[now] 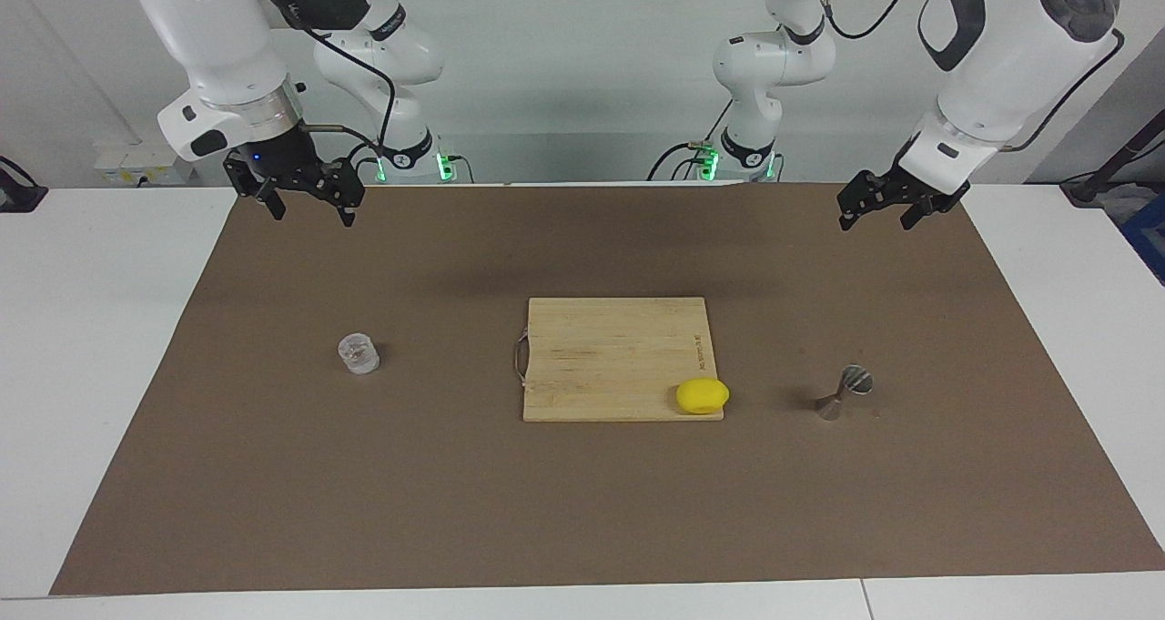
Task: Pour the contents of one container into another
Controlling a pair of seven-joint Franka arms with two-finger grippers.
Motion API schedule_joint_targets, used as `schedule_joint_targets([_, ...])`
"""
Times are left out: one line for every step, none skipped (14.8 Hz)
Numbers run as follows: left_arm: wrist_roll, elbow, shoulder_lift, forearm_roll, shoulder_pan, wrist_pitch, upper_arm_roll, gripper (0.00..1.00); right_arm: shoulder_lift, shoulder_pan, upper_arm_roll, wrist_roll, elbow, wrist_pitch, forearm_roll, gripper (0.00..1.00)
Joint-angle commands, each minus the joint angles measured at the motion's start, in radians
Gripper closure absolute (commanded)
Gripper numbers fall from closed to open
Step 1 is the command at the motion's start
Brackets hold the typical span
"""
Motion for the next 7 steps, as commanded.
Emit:
schedule_joint_targets([-0.031, -0.028, 0.06, -0.084, 0.088, 0.043, 0.002, 0.0, -0.014, -0.008, 0.008, 0.011, -0.02, -0.001, -0.008, 0.0])
schedule_joint_targets([-0.077, -0.028, 0.083, -0.132, 0.116, 0.064, 0.002, 0.0, -0.014, -0.008, 0.008, 0.011, -0.02, -0.001, -0.006, 0.0])
schedule_joint_targets([-0.138, -0.05, 0.086, -0.175, 0.138, 0.087, 0.002, 0.0, -0.014, -0.008, 0.008, 0.011, -0.02, 0.001, -0.006, 0.0])
schedule_joint_targets([-0.216, -0.089, 0.086, -0.237, 0.159, 0.115, 0.002, 0.0, -0.014, -0.008, 0.006, 0.011, -0.02, -0.001, -0.006, 0.0])
schedule_joint_targets([-0.311, -0.122, 0.085, -0.302, 0.175, 0.144, 0.008, 0.0, -0.014, -0.01, 0.008, 0.007, -0.02, -0.001, -0.006, 0.0])
schedule_joint_targets([-0.399, -0.148, 0.086, -0.357, 0.182, 0.17, 0.022, 0.0, -0.013, -0.01, 0.006, 0.007, -0.02, -0.001, -0.006, 0.0])
schedule_joint_targets([-0.472, -0.177, 0.086, -0.426, 0.184, 0.198, 0.033, 0.0, -0.013, -0.01, 0.008, 0.007, -0.018, -0.001, -0.006, 0.0])
